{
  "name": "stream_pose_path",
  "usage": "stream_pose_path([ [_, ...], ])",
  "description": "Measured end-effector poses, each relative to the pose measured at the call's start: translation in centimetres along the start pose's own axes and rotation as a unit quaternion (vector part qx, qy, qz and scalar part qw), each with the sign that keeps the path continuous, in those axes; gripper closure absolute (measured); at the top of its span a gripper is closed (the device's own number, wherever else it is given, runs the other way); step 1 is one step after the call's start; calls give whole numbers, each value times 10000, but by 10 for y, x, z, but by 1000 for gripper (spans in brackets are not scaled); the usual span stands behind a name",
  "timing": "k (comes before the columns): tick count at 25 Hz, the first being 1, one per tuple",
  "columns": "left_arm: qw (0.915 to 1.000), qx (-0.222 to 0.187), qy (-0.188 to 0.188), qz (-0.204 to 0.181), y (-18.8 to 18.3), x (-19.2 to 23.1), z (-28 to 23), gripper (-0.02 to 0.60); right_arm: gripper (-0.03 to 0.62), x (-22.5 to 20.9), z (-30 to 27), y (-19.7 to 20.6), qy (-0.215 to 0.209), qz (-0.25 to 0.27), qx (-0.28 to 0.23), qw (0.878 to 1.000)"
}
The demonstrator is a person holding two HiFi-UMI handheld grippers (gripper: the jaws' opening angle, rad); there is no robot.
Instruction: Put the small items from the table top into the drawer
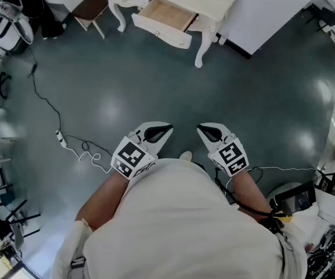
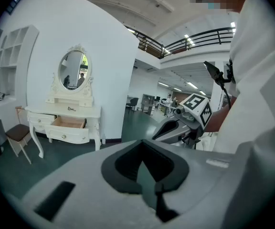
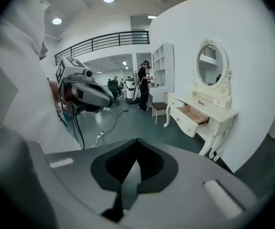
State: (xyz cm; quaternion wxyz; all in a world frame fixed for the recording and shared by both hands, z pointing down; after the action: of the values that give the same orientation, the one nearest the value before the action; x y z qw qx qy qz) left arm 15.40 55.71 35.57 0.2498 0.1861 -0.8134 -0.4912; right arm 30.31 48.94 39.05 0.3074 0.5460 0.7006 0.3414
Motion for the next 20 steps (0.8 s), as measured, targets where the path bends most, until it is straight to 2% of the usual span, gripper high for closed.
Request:
stream_pose_path([
  [6,10000,-5,-61,48,13,37,38,580,594,21,-37,-28,0,73,25,10000],
  [20,9999,-116,44,99,44,87,96,580,594,63,-92,-54,183,120,254,9994],
])
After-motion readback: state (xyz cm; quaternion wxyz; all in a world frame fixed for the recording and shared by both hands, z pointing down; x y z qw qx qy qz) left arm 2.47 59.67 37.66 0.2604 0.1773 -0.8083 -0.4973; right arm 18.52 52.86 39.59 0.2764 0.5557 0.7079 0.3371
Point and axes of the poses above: the fingertips, and each gripper's own axes: z backward along the fingers, x to its left, y out of its underside, the point moved 6 cm from there along z, backward along the fingers
